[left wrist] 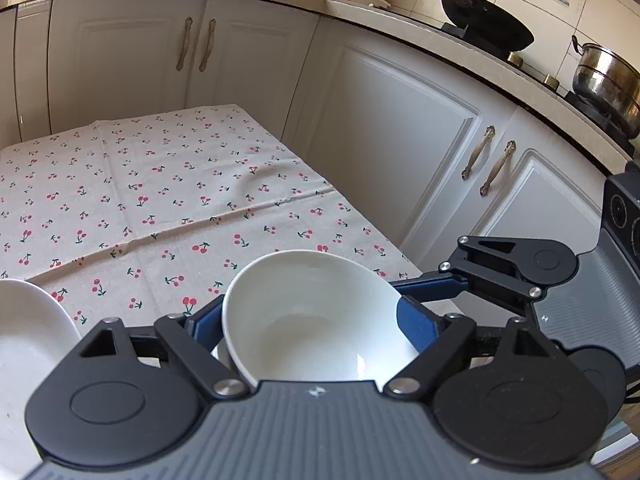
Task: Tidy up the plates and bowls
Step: 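Lower the small floral bowl into the nested bowls with the left gripper, then open the left gripper and withdraw it from the bowl stack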
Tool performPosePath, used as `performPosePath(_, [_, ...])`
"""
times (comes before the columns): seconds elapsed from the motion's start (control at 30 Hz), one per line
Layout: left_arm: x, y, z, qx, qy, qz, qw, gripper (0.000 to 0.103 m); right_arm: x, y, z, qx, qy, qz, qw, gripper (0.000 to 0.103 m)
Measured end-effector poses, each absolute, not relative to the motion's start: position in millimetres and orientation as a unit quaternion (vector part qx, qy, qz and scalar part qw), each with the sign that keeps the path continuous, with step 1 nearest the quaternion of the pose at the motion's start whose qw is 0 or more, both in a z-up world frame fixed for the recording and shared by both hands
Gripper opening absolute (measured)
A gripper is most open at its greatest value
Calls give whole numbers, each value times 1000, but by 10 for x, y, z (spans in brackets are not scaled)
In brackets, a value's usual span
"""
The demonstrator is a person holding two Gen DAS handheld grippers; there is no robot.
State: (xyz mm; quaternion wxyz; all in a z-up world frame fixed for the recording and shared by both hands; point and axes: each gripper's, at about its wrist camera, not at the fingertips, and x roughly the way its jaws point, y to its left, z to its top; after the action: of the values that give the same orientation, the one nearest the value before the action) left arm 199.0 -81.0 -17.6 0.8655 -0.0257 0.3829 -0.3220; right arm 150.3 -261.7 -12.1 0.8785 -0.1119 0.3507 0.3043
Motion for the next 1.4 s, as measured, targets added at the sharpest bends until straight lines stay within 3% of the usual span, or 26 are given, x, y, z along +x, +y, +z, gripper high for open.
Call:
performPosePath(0.1, [1996,-794,-196,-33,384,-326,863,89,1507,-2628,-128,-105,353,306,878,93])
performPosePath(0.17, [1985,-789,-192,-30,380,-326,865,91,1489,-2625,-128,-108,347,301,881,103])
performPosePath(0.97, [2079,-141,-266,-72,362,-245,897,92,1320,-2610,-216,-96,358,291,882,103])
performPosePath(1.4, [1991,-8,-233,-46,356,-259,897,92,1308,-2540,-360,-126,379,272,876,103])
